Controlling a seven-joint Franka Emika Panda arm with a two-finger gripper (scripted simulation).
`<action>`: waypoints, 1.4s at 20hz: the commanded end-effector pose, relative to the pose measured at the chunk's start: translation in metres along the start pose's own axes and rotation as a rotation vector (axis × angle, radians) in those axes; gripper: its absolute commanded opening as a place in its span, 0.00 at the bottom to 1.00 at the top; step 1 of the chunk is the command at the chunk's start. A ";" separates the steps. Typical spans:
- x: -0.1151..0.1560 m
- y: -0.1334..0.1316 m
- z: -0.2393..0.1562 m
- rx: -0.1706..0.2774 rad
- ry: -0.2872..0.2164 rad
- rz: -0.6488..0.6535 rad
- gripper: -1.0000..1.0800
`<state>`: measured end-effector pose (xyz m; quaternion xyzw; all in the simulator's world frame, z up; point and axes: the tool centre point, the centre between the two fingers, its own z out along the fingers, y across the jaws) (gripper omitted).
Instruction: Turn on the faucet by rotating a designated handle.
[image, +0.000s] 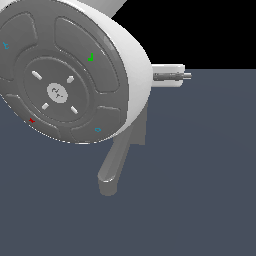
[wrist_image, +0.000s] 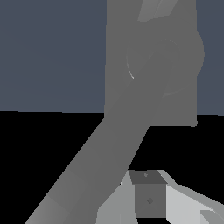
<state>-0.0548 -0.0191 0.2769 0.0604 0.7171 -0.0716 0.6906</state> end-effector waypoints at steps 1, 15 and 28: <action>-0.008 -0.013 0.007 0.008 -0.022 0.006 0.00; 0.006 -0.047 0.008 0.018 -0.038 0.017 0.00; 0.032 -0.074 0.010 0.013 -0.036 0.011 0.00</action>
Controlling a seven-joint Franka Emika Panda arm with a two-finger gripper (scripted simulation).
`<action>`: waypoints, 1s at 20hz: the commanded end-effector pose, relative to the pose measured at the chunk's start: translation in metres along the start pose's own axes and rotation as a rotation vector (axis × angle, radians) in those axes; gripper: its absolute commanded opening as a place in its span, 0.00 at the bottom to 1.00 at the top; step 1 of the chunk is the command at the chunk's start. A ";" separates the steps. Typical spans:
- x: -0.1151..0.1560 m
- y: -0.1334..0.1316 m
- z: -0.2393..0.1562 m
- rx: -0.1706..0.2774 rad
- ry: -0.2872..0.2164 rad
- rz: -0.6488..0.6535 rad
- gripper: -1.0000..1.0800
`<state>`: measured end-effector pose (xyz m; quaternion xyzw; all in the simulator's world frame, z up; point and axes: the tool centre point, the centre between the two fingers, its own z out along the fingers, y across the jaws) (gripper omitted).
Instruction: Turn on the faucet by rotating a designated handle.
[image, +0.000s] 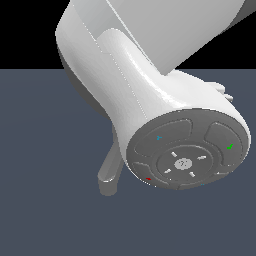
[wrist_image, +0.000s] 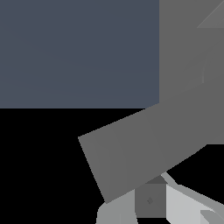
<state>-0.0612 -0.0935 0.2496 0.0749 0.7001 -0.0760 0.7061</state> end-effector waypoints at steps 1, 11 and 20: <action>0.006 -0.002 0.002 -0.014 0.008 -0.009 0.00; 0.025 -0.010 0.000 -0.017 0.013 -0.010 0.00; 0.048 -0.018 0.001 -0.017 0.011 -0.010 0.00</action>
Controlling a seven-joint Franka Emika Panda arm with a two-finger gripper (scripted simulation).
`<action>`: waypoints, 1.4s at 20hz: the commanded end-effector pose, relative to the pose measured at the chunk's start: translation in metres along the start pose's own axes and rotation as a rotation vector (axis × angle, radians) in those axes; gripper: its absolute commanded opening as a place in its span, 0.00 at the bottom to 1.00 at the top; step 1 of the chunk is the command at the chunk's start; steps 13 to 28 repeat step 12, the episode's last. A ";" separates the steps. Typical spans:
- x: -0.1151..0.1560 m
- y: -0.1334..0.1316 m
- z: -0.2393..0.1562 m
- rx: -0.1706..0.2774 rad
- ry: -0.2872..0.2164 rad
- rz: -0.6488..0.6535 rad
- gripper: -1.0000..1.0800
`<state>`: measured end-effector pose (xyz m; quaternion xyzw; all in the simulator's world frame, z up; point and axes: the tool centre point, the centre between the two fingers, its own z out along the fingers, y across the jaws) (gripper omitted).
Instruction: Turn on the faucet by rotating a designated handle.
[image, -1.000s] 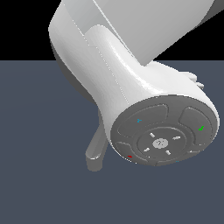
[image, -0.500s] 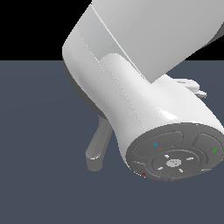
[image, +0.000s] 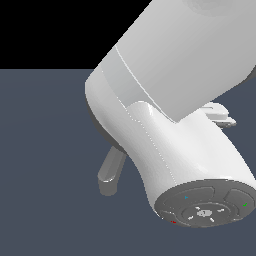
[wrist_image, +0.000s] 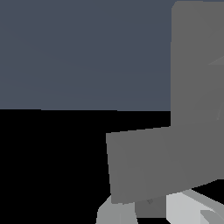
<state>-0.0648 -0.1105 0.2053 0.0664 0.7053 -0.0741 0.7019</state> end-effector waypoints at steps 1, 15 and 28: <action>0.007 -0.001 0.001 -0.002 -0.001 0.001 0.00; 0.033 -0.010 0.002 -0.001 -0.003 0.000 0.00; 0.033 -0.010 0.002 -0.001 -0.003 0.000 0.00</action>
